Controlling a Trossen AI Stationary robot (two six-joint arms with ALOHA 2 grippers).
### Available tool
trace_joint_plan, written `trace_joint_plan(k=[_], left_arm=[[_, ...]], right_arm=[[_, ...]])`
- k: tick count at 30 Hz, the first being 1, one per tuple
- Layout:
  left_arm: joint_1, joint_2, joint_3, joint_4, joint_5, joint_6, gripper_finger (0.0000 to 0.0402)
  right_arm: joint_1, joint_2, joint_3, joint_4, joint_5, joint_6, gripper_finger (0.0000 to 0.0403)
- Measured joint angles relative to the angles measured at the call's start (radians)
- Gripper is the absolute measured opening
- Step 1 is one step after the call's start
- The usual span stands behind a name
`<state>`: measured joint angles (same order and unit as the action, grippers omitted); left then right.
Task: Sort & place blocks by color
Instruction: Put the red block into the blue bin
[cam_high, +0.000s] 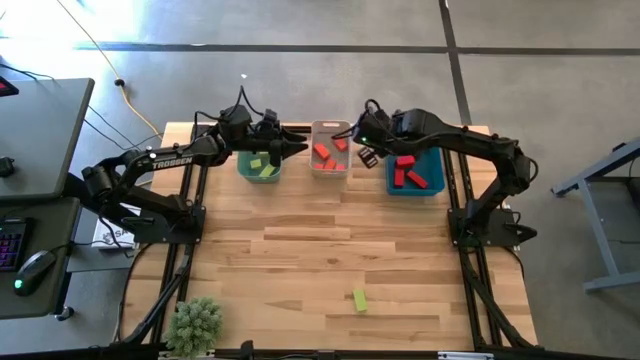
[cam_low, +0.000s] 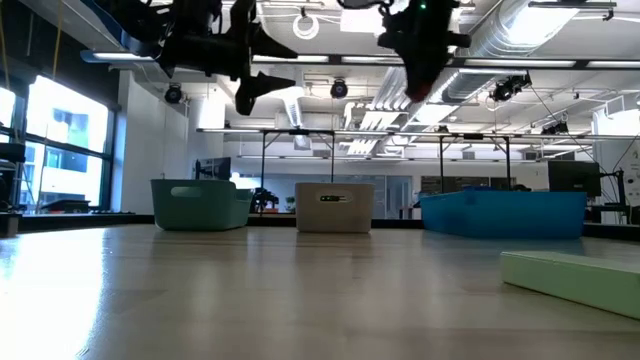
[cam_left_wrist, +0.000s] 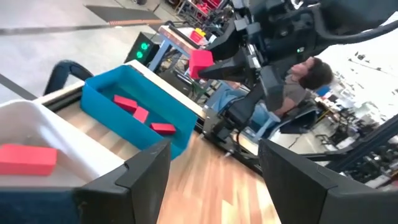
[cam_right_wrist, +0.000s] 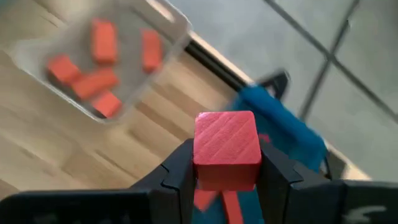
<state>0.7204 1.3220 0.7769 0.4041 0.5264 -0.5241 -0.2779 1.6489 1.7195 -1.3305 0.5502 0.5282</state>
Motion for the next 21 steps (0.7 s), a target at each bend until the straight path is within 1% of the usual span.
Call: trace_joint_plan(k=[4, 8, 10, 12, 15, 18, 21], left_arm=[[0.000, 0.000, 0.000, 0.000, -0.026, 0.035, 0.0232], [0.000, 0.000, 0.000, 0.000, -0.041, 0.049, 0.0232], [0.000, 0.000, 0.000, 0.000, -0.041, 0.054, 0.0232], [0.000, 0.000, 0.000, 0.000, -0.041, 0.067, 0.0232], [0.000, 0.000, 0.000, -0.003, -0.041, 0.068, 0.0232], [0.000, 0.000, 0.000, -0.006, -0.041, 0.067, 0.0232], [0.000, 0.000, 0.000, -0.011, -0.045, 0.086, 0.0232]], right_arm=[[-0.012, 0.000, 0.000, -0.121, 0.045, 0.110, 0.0103], [-0.035, 0.000, -0.001, -0.198, 0.040, 0.195, 0.0103], [-0.044, -0.001, -0.027, -0.197, 0.039, 0.215, 0.0103], [-0.064, -0.011, -0.091, -0.194, 0.010, 0.233, 0.0103], [-0.093, -0.033, -0.226, -0.149, -0.027, 0.235, 0.0103], [-0.125, -0.053, -0.350, -0.060, -0.059, 0.234, 0.0103], [-0.171, -0.074, -0.444, 0.016, -0.104, 0.210, 0.0103]])
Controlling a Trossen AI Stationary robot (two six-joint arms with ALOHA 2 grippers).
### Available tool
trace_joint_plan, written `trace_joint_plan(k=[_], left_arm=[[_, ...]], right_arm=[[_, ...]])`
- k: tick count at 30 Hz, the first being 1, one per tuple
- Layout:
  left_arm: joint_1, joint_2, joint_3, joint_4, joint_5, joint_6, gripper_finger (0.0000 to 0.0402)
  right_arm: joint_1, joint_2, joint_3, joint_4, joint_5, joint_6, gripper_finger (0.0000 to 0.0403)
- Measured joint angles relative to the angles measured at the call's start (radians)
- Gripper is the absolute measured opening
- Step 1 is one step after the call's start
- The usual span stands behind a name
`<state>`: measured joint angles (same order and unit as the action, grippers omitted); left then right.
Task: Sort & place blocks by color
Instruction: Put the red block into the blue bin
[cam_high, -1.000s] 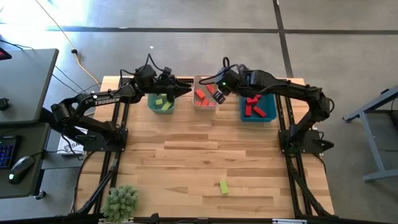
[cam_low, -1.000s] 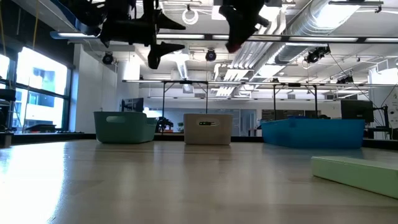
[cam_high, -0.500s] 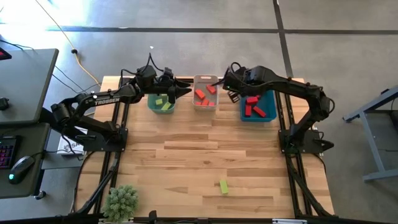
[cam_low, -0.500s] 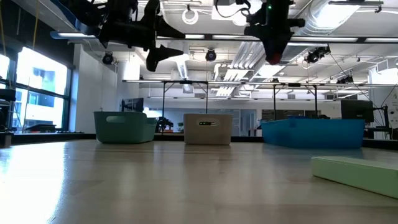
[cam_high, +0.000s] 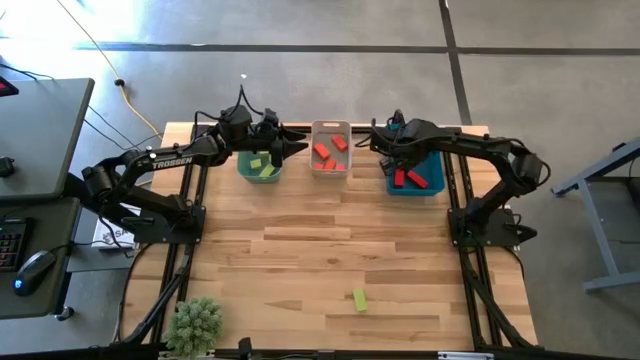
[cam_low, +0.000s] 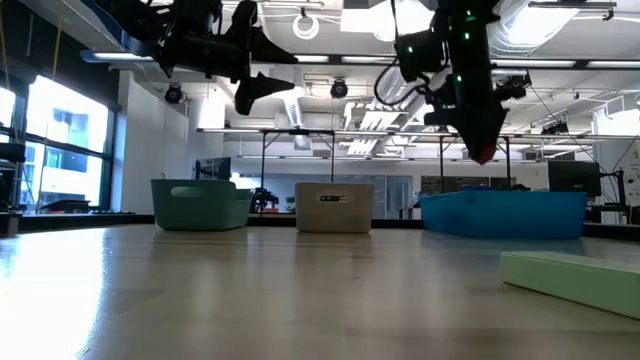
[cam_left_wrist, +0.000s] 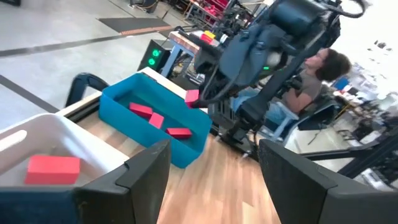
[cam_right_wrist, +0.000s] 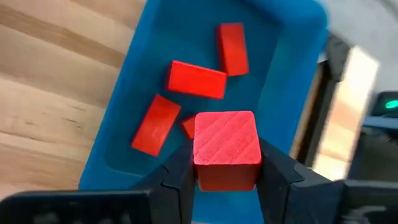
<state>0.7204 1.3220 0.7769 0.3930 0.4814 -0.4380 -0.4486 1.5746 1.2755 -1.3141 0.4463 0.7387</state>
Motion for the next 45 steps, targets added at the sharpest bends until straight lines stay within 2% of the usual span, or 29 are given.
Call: trace_joint_plan(k=[8, 17, 22, 28, 36, 45], left_arm=[[0.000, 0.000, 0.000, -0.016, -0.097, 0.084, 0.0232], [-0.001, 0.000, 0.000, -0.024, -0.301, 0.257, 0.0232], [-0.001, 0.000, 0.000, -0.024, -0.358, 0.301, 0.0232], [-0.001, 0.000, 0.000, -0.024, -0.395, 0.335, 0.0232], [-0.001, 0.000, 0.000, -0.024, -0.407, 0.382, 0.0232], [-0.001, 0.000, 0.000, -0.024, -0.412, 0.414, 0.0232]], right_arm=[[-0.152, -0.013, -0.116, 0.203, -0.119, -0.167, 0.0105], [-0.373, -0.013, -0.131, 0.400, -0.267, -0.346, 0.0109], [-0.462, -0.009, -0.131, 0.448, -0.357, -0.381, 0.0117], [-0.512, -0.009, -0.136, 0.495, -0.382, -0.417, 0.0123], [-0.514, -0.009, -0.257, 0.612, -0.440, -0.380, 0.0125], [-0.514, -0.008, -0.323, 0.671, -0.431, -0.372, 0.0129]])
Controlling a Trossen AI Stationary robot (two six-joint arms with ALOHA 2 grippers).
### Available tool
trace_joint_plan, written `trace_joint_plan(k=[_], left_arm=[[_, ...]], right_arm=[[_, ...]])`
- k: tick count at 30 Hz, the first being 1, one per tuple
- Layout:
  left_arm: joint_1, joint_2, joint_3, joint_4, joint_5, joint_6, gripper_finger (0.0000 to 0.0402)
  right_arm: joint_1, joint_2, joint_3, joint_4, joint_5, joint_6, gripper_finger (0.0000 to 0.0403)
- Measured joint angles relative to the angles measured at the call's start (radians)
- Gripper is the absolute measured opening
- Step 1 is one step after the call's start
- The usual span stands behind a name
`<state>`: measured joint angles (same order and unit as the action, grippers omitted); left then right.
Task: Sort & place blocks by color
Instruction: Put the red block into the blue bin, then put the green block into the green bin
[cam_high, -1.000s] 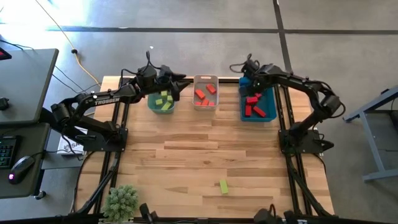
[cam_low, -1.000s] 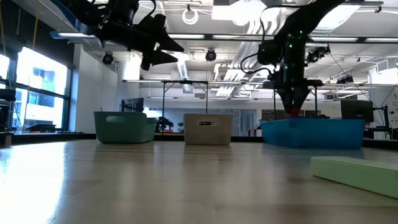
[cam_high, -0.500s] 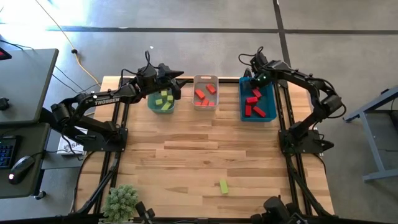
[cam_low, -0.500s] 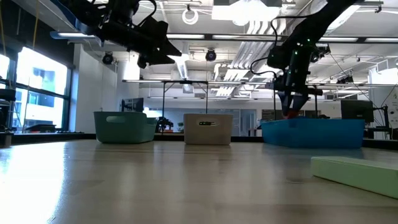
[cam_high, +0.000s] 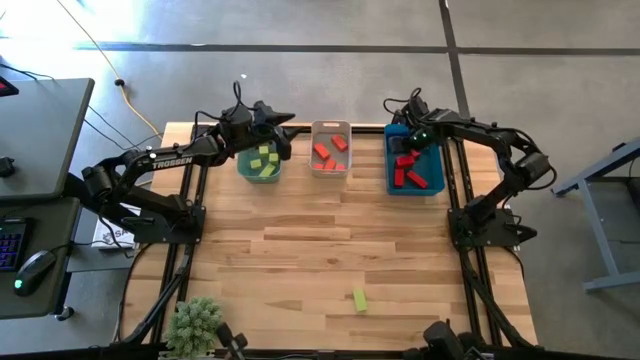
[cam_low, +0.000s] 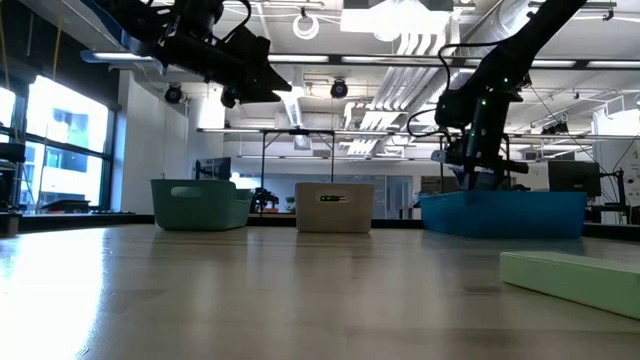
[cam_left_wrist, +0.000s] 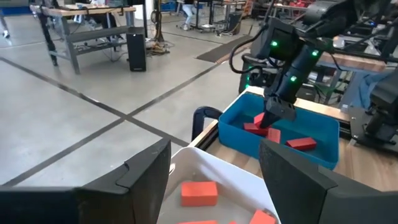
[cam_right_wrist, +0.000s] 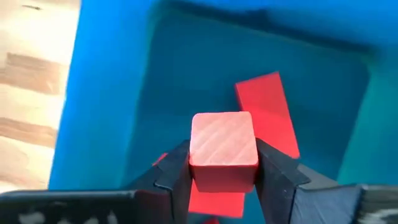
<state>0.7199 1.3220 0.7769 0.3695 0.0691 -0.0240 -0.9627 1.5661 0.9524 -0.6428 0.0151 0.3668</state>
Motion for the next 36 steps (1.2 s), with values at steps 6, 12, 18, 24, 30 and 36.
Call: trace_joint_plan(k=[6, 12, 18, 24, 30, 36], left_arm=[[0.027, 0.000, 0.000, -0.033, -0.082, -0.085, 0.0232], [0.048, 0.000, 0.019, -0.132, -0.111, -0.115, 0.0232], [0.029, 0.000, 0.116, -0.298, -0.114, 0.034, 0.0232], [0.026, 0.000, 0.171, -0.424, -0.134, 0.004, 0.0232], [0.025, 0.000, 0.207, -0.590, -0.141, -0.126, 0.0232], [0.003, 0.000, 0.221, -0.674, -0.141, -0.182, 0.0232]], right_arm=[[0.000, 0.000, 0.000, 0.033, -0.002, 0.000, 0.0167], [0.000, -0.002, 0.007, 0.028, -0.053, 0.029, 0.0207], [0.012, -0.002, 0.079, -0.014, -0.063, 0.035, 0.0213], [0.062, -0.002, 0.174, -0.089, -0.074, 0.043, 0.0213], [0.168, -0.002, 0.243, -0.177, -0.133, 0.138, 0.0213], [0.329, -0.002, 0.283, -0.188, -0.143, 0.223, 0.0213]])
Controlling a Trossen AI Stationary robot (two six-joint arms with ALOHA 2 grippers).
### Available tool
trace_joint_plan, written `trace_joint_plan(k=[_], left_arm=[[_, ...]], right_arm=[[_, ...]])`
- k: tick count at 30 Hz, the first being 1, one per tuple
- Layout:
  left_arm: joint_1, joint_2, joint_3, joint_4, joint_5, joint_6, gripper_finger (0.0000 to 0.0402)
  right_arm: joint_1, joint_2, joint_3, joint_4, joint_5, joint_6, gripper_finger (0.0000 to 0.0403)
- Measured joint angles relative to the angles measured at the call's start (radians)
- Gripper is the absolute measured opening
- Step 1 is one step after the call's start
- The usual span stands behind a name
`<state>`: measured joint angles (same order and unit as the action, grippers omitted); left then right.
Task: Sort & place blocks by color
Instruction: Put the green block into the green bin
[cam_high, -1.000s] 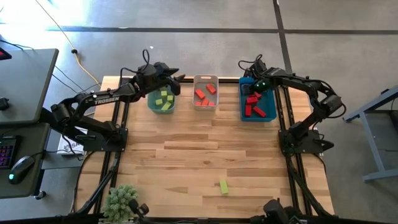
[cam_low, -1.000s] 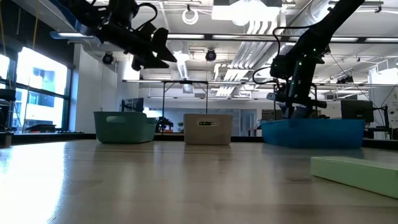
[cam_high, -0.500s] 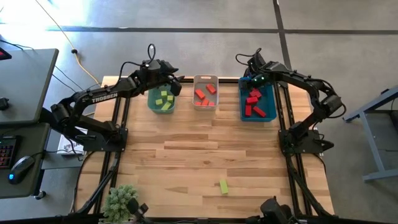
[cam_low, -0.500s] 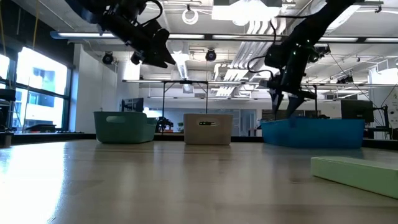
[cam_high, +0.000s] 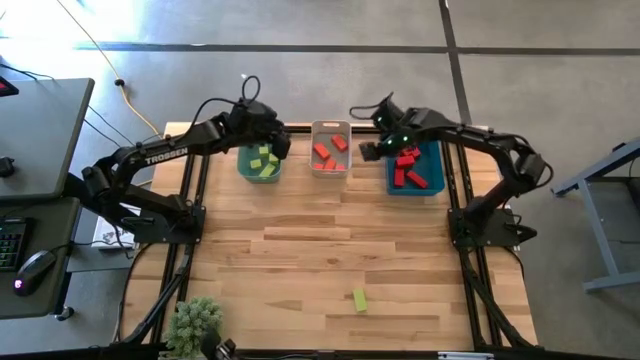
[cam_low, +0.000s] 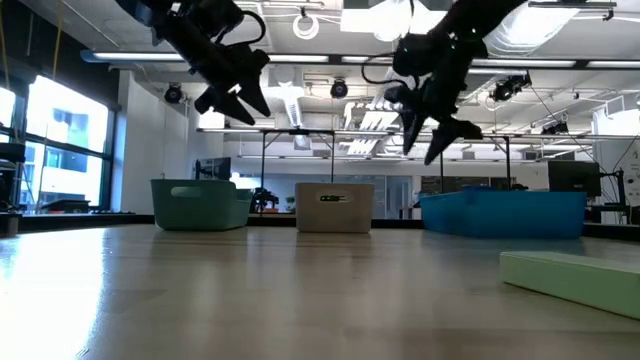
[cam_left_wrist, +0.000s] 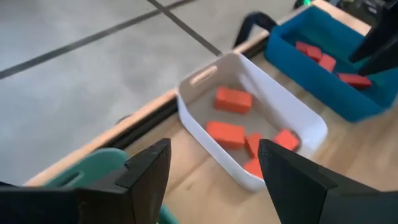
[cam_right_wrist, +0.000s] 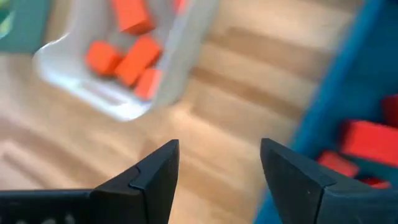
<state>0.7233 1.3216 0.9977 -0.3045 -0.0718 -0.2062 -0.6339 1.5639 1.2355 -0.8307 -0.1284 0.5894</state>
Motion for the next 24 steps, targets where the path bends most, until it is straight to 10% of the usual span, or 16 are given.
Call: trace_joint_plan(k=[24], left_arm=[[-0.268, -0.027, 0.001, -0.126, 0.001, -0.045, 0.0232]], right_arm=[[0.682, 0.000, 0.018, -0.001, 0.187, 0.695, 0.0213]])
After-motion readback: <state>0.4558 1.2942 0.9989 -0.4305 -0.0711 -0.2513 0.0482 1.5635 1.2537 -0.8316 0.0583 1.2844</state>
